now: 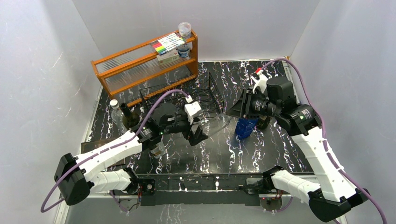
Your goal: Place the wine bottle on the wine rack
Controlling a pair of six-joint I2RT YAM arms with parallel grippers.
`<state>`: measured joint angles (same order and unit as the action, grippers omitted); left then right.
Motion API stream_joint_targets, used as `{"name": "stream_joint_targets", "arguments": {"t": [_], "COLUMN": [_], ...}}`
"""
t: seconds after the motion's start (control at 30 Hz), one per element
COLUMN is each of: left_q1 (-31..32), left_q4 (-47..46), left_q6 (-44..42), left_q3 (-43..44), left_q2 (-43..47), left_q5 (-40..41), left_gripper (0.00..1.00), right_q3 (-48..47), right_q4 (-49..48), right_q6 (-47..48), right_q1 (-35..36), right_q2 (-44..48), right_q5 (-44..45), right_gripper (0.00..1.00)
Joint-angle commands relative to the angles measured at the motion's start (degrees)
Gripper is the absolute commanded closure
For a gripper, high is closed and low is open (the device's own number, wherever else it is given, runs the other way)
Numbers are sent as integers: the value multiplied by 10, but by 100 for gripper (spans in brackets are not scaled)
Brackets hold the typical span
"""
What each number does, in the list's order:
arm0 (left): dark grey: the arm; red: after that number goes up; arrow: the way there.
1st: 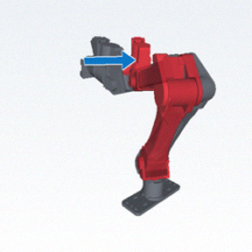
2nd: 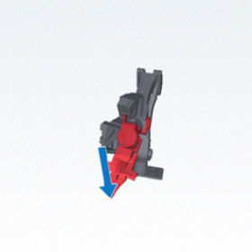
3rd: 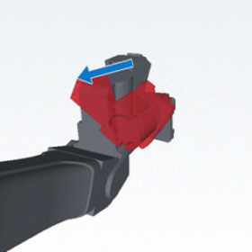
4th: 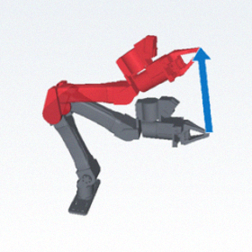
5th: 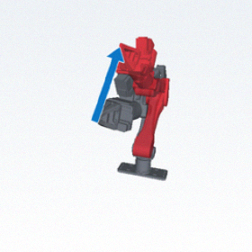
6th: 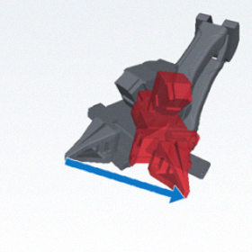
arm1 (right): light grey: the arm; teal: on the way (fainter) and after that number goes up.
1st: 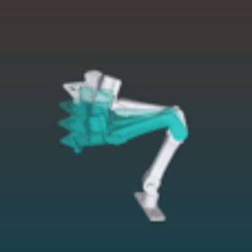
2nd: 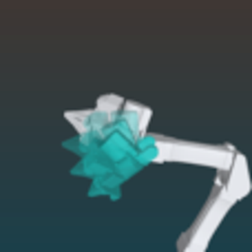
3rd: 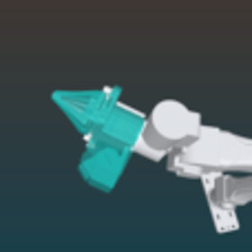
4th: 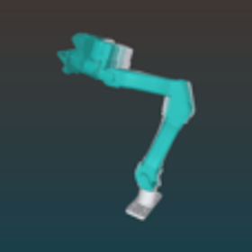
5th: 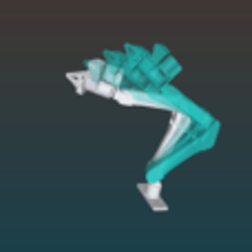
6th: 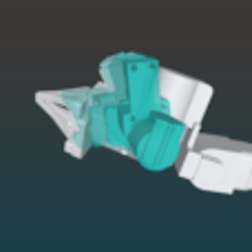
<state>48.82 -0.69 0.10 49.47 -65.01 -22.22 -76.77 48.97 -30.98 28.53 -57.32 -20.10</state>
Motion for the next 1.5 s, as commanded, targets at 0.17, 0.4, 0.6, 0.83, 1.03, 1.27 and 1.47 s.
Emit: {"name": "stream_joint_targets", "arguments": {"t": [0.17,0.4,0.6,0.83,1.03,1.27,1.47], "left_q1": [60,81,85,85,85,85,85], "left_q4": [-118,-180,-198,-196,-183,-187,-192], "left_q6": [-96,-124,-158,-184,-244,-356,-487], "left_q3": [-66,-91,-99,-102,-93,-68,-43], "left_q2": [10,-4,-11,0,10,22,10], "left_q5": [107,177,209,197,182,183,186], "left_gripper": [5,18,31,66,100,100,100], "right_q3": [31,36,40,51,45,39,-5], "right_q4": [-107,-114,-109,-106,-87,-59,-21], "right_q6": [-132,-153,-154,-148,-98,22,128], "right_q1": [2,2,2,2,2,2,2], "right_q2": [37,44,46,47,51,53,-6], "right_q5": [27,24,18,15,22,7,-25], "right_gripper": [100,100,100,96,43,7,5]}}
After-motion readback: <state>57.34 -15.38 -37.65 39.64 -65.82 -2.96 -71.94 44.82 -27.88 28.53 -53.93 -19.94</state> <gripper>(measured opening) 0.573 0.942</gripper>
